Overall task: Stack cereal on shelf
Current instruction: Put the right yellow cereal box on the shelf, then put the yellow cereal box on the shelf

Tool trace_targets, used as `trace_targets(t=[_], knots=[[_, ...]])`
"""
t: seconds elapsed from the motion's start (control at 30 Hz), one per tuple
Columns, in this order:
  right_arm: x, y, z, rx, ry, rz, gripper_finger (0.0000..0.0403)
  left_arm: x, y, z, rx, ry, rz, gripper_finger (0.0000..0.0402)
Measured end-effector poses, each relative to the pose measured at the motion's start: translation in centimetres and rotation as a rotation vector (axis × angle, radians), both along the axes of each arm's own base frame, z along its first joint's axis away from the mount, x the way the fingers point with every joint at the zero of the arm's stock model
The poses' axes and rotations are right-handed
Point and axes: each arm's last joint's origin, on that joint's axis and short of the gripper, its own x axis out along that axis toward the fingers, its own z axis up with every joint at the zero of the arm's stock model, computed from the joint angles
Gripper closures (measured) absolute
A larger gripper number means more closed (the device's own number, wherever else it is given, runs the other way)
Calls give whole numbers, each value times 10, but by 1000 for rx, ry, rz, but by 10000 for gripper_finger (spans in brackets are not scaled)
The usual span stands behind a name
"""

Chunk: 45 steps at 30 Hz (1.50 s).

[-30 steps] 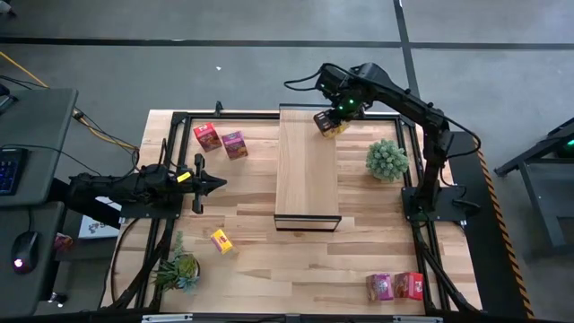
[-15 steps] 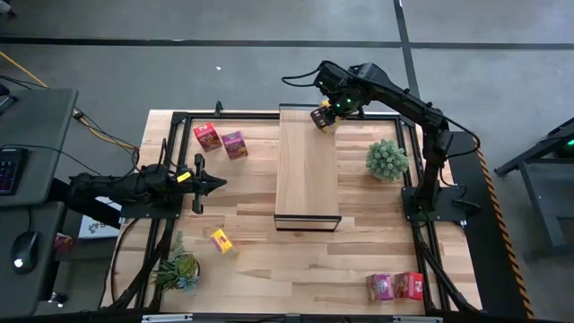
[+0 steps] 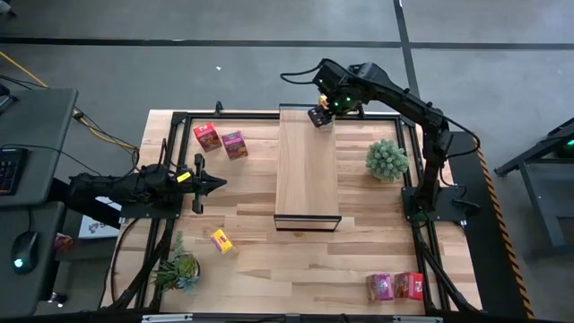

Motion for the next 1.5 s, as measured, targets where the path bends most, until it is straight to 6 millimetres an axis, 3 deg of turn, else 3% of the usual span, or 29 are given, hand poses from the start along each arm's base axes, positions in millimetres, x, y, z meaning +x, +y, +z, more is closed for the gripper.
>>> trace_targets(t=[0.43,0.93,1.2,1.33,1.5], knots=[[-3,3,1,71,-8,-25,158,0,0,0,0,0,0,401],[-35,24,42,-35,-5,54,158,0,0,0,0,0,0,401],[-56,54,64,-200,15,167,158,0,0,0,0,0,0,402],[-76,73,54,-220,74,192,158,0,0,0,0,0,0,401],[-118,97,19,-227,62,165,158,0,0,0,0,0,0,402]])
